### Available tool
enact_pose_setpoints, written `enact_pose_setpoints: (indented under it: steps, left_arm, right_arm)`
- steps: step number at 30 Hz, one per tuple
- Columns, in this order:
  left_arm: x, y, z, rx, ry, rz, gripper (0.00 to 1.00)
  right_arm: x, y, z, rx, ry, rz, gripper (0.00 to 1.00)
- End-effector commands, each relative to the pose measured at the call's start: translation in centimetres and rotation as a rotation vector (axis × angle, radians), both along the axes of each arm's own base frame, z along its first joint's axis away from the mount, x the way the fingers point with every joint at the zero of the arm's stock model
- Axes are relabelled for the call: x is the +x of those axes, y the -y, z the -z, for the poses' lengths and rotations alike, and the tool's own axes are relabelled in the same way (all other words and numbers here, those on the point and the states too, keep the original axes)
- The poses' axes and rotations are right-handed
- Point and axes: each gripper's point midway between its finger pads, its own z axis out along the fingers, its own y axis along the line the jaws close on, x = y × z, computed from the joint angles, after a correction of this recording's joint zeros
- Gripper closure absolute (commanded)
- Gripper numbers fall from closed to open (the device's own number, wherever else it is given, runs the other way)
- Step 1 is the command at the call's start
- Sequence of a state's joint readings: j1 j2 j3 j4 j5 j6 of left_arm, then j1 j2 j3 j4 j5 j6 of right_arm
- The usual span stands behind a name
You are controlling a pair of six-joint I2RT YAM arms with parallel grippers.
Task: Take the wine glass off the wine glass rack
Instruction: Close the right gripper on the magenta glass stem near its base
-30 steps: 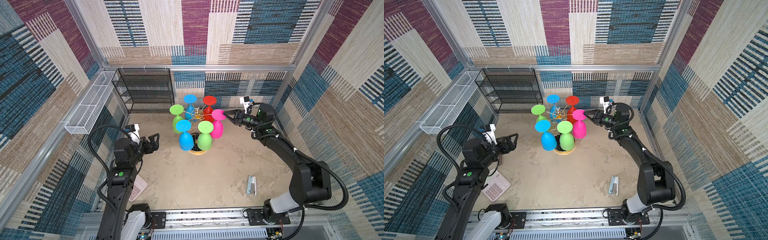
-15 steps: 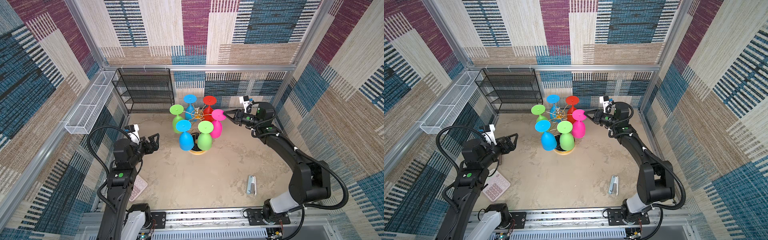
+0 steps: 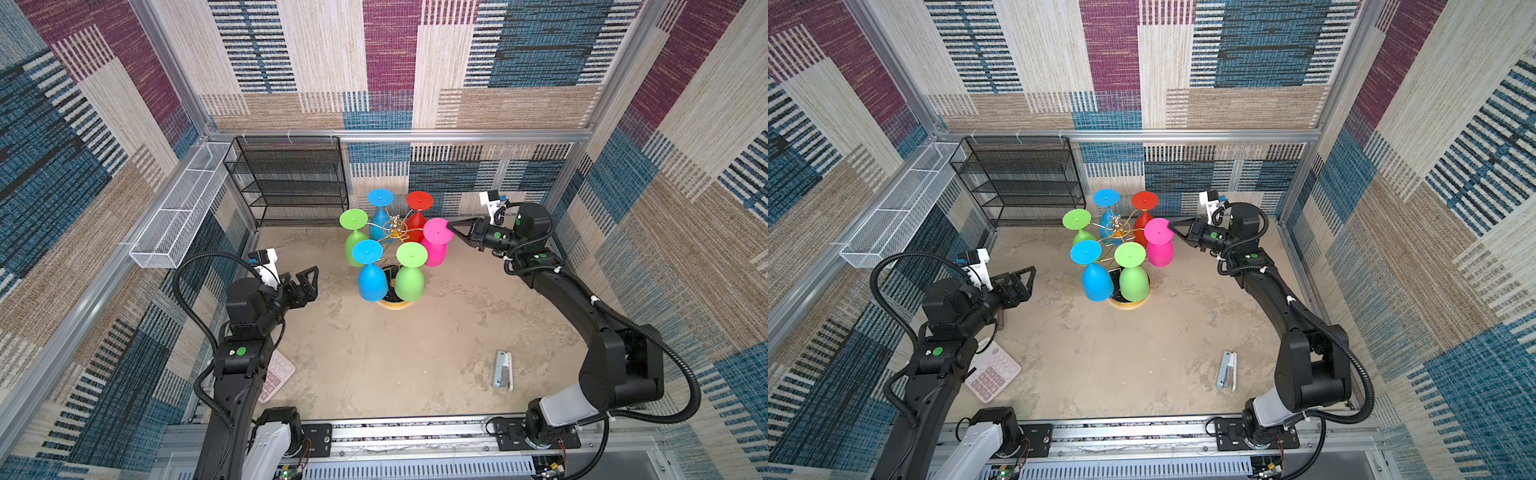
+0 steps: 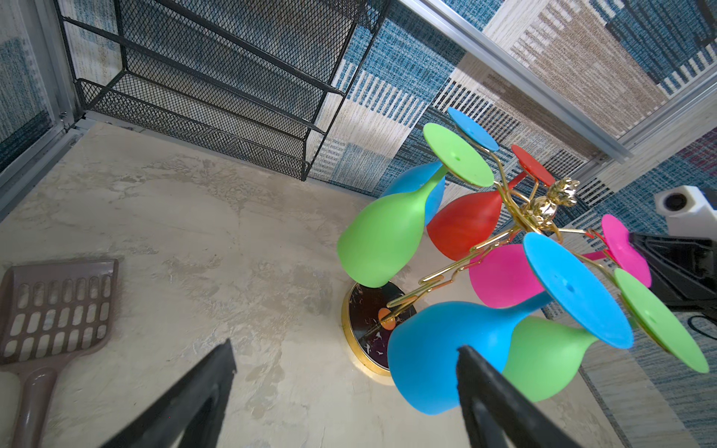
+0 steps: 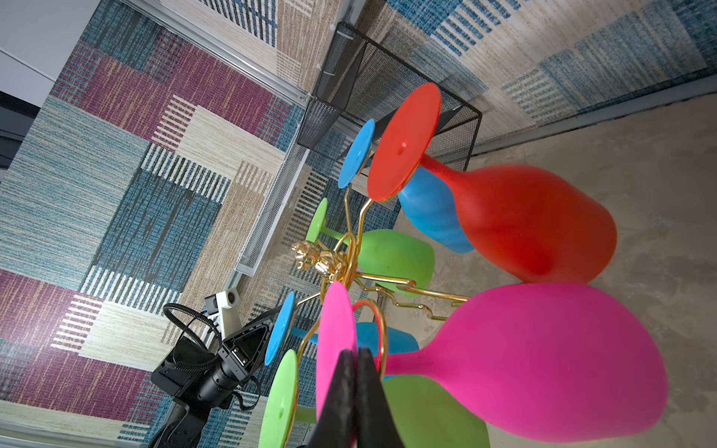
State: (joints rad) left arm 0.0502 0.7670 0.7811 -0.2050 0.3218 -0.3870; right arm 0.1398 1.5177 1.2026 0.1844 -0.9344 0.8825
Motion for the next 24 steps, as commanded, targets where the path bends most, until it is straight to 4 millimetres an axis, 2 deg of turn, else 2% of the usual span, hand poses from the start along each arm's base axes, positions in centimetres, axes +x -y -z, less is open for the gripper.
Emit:
enact_pose_setpoints:
  steps: [1,15,24]
  left_arm:
    - [0.0,0.3,-0.8,-0.018,0.028,0.013,0.09]
    - [-0.1,0.4,-1.0,-0.024,0.041,0.021,0.08]
    - [-0.2,0.6,-1.2,-0.027,0.045,0.027,0.08]
  right_arm:
    - [-0.5,-0.1,-0.6,0.023,-0.014,-0.007,1.0]
    - [-1.2,-0.3,-2.7,0.061,-0.005,-0.025,1.0]
    - [-0.7,-1.1,-3.3,0.063,0.005,-0.023,1.0]
